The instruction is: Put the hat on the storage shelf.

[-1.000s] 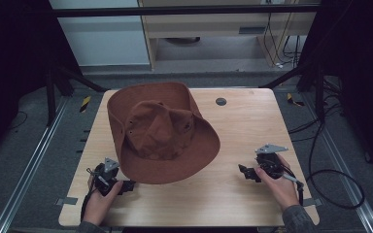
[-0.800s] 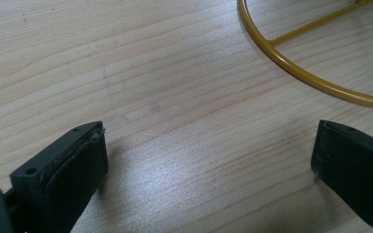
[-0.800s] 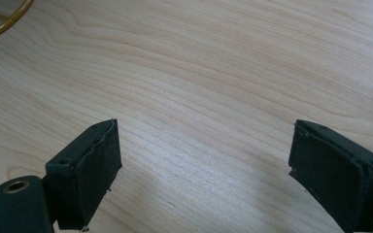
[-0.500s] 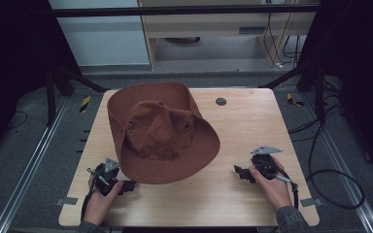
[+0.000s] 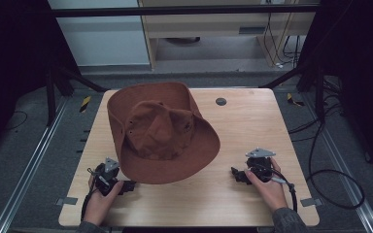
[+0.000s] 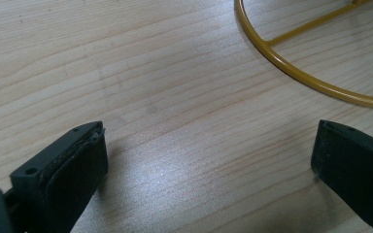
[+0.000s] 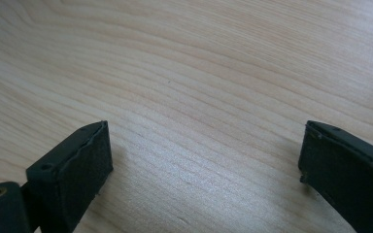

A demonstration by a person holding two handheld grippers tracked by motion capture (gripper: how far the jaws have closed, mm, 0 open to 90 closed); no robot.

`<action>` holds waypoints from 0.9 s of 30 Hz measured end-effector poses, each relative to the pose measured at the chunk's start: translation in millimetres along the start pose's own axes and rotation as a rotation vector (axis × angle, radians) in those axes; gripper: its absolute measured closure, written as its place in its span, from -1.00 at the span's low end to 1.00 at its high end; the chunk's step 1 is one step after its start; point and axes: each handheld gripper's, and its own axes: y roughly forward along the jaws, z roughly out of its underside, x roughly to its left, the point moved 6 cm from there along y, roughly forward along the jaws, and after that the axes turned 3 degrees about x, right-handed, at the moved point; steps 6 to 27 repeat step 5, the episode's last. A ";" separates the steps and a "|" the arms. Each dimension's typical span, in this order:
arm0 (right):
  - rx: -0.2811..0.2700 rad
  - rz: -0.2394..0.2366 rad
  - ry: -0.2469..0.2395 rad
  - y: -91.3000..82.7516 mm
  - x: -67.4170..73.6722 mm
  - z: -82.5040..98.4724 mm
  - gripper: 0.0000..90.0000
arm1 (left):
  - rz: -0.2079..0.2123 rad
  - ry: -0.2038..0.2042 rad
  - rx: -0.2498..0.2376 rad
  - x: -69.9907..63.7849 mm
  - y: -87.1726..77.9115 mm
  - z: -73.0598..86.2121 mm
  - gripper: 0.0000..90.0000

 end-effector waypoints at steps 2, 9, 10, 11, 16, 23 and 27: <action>0.001 0.002 0.002 0.5 0.1 -0.3 -0.92 | 0.000 0.000 0.000 0.0 0.0 0.0 -1.00; 0.002 0.005 0.003 0.7 0.2 -0.5 -0.93 | 0.002 0.004 0.000 -0.3 0.5 -0.6 -1.00; 0.002 0.005 0.003 0.7 0.2 -0.5 -0.93 | 0.002 0.004 0.000 -0.3 0.5 -0.6 -1.00; 0.002 0.005 0.003 0.7 0.2 -0.5 -0.93 | 0.002 0.004 0.000 -0.3 0.5 -0.6 -1.00; 0.002 0.005 0.003 0.7 0.2 -0.5 -0.93 | 0.002 0.004 0.000 -0.3 0.5 -0.6 -1.00; 0.002 0.005 0.003 0.7 0.2 -0.5 -0.93 | 0.002 0.004 0.000 -0.3 0.5 -0.6 -1.00; 0.002 0.005 0.003 0.7 0.2 -0.5 -0.93 | 0.002 0.004 0.000 -0.3 0.5 -0.6 -1.00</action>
